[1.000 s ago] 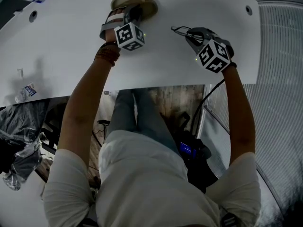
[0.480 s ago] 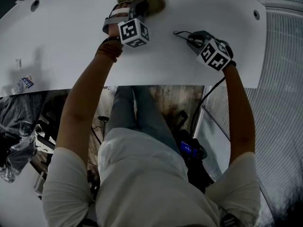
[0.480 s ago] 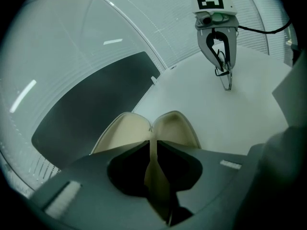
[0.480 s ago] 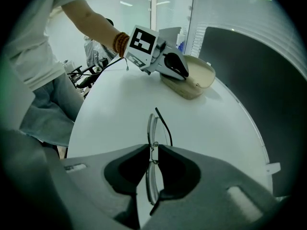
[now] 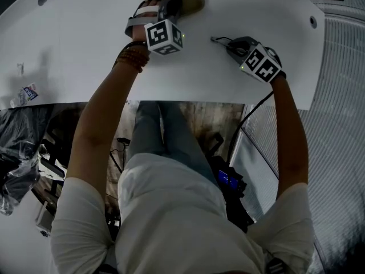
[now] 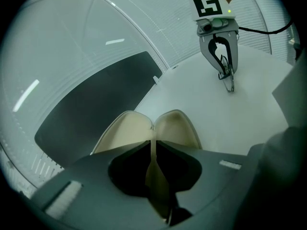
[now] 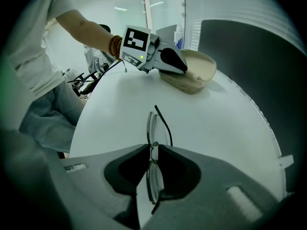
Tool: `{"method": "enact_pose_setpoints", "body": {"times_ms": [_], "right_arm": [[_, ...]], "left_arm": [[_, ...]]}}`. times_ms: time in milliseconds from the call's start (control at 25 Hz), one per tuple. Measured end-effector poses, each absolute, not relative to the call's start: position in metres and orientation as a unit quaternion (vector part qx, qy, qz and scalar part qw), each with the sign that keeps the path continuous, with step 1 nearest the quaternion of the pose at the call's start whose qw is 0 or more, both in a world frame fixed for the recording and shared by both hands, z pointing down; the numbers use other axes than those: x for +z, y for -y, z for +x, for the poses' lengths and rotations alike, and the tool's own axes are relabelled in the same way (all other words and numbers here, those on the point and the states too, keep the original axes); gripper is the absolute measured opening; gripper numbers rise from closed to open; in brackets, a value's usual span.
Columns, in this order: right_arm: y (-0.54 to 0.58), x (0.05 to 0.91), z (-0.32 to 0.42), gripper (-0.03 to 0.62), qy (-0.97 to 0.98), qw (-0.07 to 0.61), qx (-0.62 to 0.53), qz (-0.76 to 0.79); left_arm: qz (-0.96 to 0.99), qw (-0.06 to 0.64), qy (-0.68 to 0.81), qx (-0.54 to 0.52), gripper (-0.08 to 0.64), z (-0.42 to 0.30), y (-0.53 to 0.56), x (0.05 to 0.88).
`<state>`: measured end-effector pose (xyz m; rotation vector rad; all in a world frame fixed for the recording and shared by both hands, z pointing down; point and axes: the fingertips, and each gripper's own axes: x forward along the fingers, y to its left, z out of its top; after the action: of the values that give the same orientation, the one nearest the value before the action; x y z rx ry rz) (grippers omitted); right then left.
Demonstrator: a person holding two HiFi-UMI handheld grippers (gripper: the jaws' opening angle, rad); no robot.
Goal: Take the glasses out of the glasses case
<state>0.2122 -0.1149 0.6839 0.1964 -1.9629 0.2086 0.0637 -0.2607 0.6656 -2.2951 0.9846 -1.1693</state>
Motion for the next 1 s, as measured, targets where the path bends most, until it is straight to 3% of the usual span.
{"method": "enact_pose_setpoints", "body": {"times_ms": [1000], "right_arm": [[0.135,0.648,0.225,0.110,0.829,0.540,0.067,0.131]], "left_arm": [[-0.813,0.209,-0.345,-0.420,0.049,0.060,0.253,0.646]]}}
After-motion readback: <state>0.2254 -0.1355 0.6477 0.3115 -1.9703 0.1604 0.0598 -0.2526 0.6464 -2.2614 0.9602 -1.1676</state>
